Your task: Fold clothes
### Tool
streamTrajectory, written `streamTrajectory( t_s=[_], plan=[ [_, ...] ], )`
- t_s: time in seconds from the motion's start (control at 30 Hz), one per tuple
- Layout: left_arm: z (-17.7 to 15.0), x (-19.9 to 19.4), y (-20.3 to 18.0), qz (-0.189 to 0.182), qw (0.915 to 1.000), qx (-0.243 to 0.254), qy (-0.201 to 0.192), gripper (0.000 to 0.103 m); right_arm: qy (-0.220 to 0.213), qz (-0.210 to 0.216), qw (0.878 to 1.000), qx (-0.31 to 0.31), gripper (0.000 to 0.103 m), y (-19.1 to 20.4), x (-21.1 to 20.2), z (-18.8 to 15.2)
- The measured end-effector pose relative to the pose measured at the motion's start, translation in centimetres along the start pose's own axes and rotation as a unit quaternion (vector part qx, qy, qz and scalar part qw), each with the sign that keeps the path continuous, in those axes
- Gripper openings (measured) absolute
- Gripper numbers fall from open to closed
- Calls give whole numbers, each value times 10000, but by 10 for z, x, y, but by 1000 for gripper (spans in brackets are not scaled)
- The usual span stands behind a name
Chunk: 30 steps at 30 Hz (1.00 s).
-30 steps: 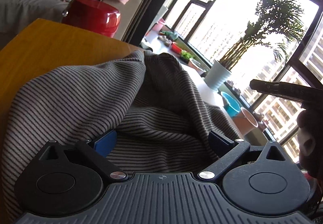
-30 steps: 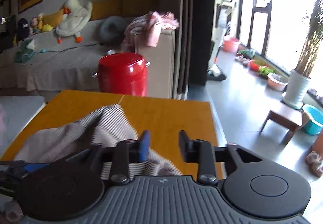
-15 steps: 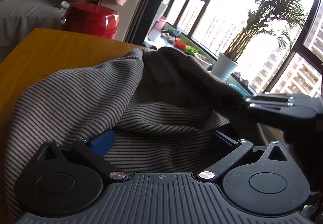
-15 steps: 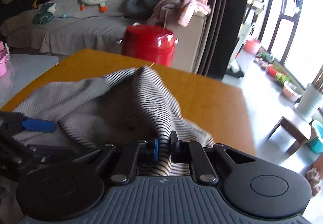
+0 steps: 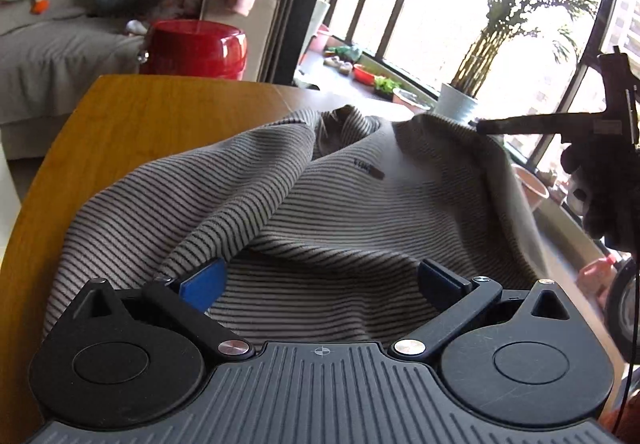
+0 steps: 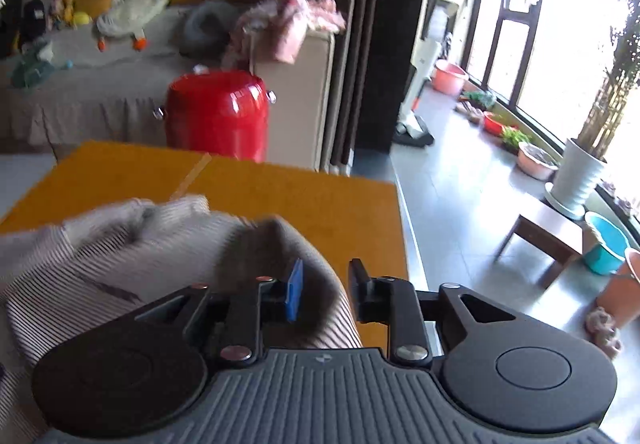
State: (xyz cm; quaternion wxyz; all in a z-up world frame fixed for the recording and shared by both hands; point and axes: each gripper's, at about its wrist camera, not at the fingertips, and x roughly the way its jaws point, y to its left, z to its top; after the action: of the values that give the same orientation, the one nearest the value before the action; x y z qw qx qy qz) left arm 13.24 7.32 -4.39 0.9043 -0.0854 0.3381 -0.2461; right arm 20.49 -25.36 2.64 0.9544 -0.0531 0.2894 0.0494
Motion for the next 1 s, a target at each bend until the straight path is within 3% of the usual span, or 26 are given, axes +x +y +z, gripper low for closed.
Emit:
streamTrajectory(
  t_s=[0.07, 0.17, 0.3, 0.33, 0.37, 0.4, 0.47, 0.6, 0.7, 0.73, 0.77, 0.83, 0.9, 0.97, 1.0],
  plan=[
    [16, -3, -2, -60, 9998, -5, -206, 103, -252, 340, 9991, -44, 39, 9, -12, 14],
    [37, 7, -10, 482, 9961, 503, -536, 103, -194, 748, 9970, -4, 40, 24, -4, 14],
    [54, 50, -6, 1121, 9874, 1103, -170, 98, 149, 949, 9952, 171, 41, 41, 25, -20],
    [55, 60, -4, 1204, 9859, 1164, -22, 81, 229, 964, 9948, 219, 41, 43, 32, -30],
    [57, 70, -2, 1286, 9840, 1224, 127, 56, 294, 965, 9946, 249, 41, 46, 38, -40],
    [60, 74, 3, 1353, 9833, 1203, 168, 47, 342, 952, 9946, 247, 41, 48, 42, -48],
    [68, 80, 14, 1474, 9829, 1094, 165, 19, 414, 907, 9948, 203, 41, 51, 47, -61],
    [95, 71, 44, 2089, 9730, 934, -298, 18, 295, 1035, 9936, 335, 49, 42, 42, -66],
    [108, 69, 66, 2341, 9684, 765, -395, 18, 368, 1128, 9920, 440, 49, 37, 46, -66],
    [110, 70, 69, 2603, 9610, 811, -459, 12, 386, 1135, 9917, 465, 49, 37, 48, -65],
    [113, 68, 75, 2708, 9588, 705, -484, 12, 410, 1134, 9915, 484, 49, 36, 49, -65],
    [118, 62, 90, 2757, 9593, 354, -489, 14, 419, 1127, 9916, 484, 49, 35, 50, -64],
    [120, 48, 99, 2531, 9660, -53, -533, 22, 406, 1021, 9931, 409, 49, 34, 54, -62],
    [119, 35, 97, 2319, 9707, -154, -608, 46, 383, 891, 9948, 307, 49, 34, 58, -59],
    [116, 29, 92, 2195, 9736, -130, -610, 51, 365, 821, 9957, 236, 49, 35, 61, -57]
  ],
)
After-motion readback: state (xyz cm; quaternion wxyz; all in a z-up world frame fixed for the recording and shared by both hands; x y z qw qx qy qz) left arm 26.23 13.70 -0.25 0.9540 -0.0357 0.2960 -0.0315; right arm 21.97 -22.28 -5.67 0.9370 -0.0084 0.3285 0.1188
